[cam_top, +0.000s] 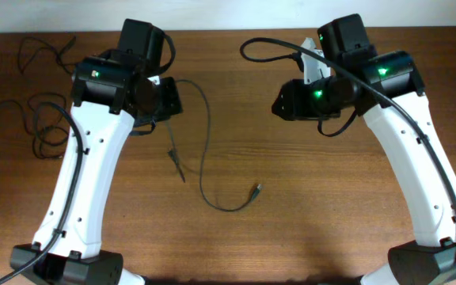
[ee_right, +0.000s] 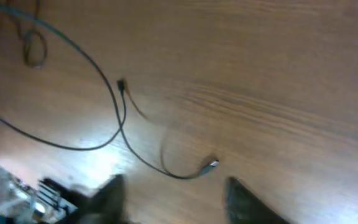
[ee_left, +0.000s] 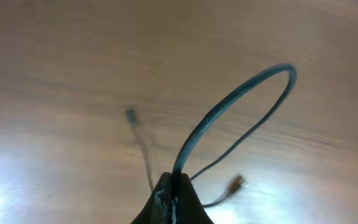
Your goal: Untangle cables
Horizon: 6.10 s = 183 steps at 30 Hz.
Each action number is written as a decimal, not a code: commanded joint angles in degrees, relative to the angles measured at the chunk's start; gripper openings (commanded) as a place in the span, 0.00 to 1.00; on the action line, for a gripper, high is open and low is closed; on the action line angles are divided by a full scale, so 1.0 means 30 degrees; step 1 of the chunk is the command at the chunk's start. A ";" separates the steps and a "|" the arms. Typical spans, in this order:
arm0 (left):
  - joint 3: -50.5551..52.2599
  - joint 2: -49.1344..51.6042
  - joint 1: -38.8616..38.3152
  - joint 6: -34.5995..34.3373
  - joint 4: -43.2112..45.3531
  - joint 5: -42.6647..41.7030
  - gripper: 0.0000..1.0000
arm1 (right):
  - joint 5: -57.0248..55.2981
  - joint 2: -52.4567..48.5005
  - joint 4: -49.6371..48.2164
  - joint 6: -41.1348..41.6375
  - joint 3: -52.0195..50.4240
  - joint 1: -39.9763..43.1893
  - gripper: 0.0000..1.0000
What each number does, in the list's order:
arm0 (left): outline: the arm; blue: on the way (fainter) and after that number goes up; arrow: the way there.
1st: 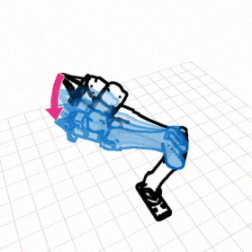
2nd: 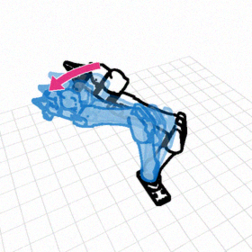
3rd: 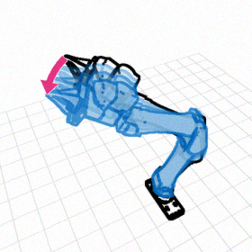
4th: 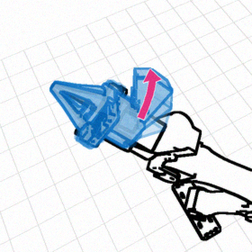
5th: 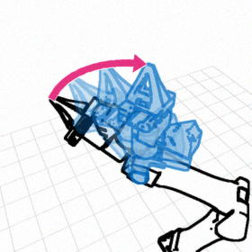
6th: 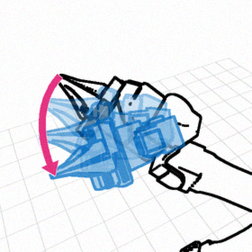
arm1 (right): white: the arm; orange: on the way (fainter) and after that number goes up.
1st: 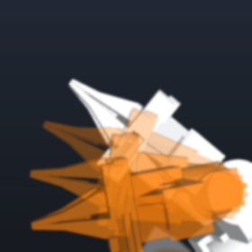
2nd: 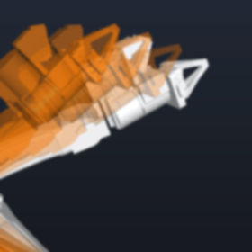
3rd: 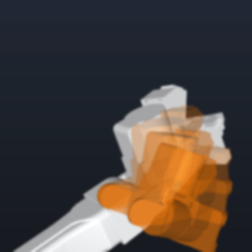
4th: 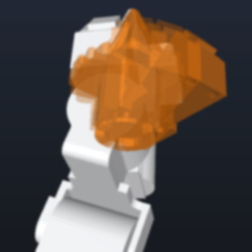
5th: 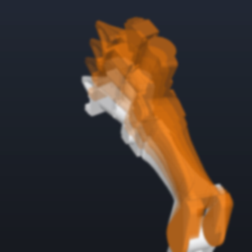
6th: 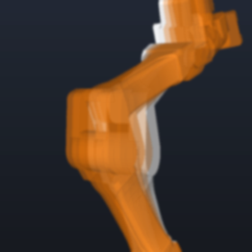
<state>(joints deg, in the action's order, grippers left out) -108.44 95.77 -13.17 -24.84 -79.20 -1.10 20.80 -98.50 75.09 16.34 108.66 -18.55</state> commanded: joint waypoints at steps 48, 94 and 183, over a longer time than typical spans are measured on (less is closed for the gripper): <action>-0.0015 -0.0080 0.0954 -0.1457 0.1151 -0.7395 0.84 | 0.3854 0.0211 -0.2623 -0.3789 0.0393 -0.3577 0.04; -0.0015 -0.0036 0.0984 -1.7580 0.2696 -1.1948 0.34 | 0.0940 0.0182 -0.6462 0.3716 0.0379 -0.5836 0.04; 0.0204 -0.2084 1.7879 1.3267 -0.3213 -1.1956 0.00 | -0.4160 -0.1209 0.2055 0.2142 0.0335 0.0852 0.98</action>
<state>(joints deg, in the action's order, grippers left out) -108.09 89.47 41.93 7.51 -87.85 -36.75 9.02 -101.95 81.25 23.33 108.97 -16.10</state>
